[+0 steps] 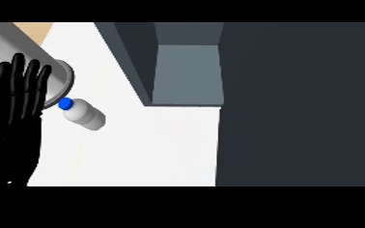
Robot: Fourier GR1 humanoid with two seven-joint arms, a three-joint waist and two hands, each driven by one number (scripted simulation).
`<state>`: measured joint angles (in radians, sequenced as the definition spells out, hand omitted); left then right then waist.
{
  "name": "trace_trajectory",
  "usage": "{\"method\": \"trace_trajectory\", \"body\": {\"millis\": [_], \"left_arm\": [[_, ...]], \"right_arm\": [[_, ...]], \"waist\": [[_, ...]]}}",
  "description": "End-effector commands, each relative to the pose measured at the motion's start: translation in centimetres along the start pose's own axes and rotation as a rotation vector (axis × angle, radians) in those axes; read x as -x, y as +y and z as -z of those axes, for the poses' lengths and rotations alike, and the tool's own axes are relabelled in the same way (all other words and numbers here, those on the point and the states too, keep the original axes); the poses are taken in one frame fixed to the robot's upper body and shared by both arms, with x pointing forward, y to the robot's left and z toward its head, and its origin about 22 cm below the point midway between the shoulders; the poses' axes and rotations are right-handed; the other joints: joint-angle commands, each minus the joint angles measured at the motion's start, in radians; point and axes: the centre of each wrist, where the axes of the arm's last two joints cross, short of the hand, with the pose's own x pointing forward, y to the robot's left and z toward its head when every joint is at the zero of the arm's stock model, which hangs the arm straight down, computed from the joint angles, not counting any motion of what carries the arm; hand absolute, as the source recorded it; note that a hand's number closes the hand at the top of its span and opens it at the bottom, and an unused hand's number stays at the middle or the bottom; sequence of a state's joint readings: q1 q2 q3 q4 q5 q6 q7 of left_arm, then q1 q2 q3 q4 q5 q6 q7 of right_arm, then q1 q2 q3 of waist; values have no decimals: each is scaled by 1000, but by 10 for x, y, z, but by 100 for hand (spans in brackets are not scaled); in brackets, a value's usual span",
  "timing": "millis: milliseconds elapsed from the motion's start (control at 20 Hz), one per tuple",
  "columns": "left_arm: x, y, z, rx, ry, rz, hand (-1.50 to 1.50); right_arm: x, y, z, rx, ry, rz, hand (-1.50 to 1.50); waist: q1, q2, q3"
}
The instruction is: Pick up the bottled water, place it into the cabinet and close the cabinet
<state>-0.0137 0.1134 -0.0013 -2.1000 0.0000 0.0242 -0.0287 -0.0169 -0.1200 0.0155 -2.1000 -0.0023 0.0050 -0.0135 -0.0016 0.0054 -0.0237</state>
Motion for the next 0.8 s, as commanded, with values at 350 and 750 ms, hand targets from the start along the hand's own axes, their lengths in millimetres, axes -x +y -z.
{"method": "trace_trajectory", "body": {"millis": [350,750], "left_arm": [[25,54,-15,-308,228,-153,-150],[-43,67,-40,-328,228,-162,-150]], "right_arm": [[-22,13,-33,-172,102,173,-150],[-70,32,-53,-168,98,210,-150]], "waist": [[5,-10,24],[8,-9,23]]}}
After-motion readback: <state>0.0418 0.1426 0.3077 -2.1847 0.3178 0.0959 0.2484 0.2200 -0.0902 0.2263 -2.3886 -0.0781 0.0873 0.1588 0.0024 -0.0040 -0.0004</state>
